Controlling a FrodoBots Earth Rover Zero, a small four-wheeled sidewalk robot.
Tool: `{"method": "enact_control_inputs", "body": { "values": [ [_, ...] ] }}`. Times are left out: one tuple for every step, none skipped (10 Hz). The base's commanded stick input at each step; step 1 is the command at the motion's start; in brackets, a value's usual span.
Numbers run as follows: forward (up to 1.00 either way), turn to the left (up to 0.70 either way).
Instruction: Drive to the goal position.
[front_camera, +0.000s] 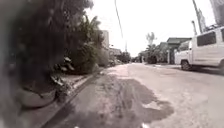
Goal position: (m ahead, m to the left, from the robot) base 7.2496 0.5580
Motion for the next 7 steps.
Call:
{"method": "enact_control_inputs", "body": {
  "values": [
    [0.70,0.00],
    [0.70,0.00],
    [0.70,0.00],
    [0.70,0.00],
    [0.70,0.00],
    [0.70,0.00],
    [0.70,0.00]
  ]
}}
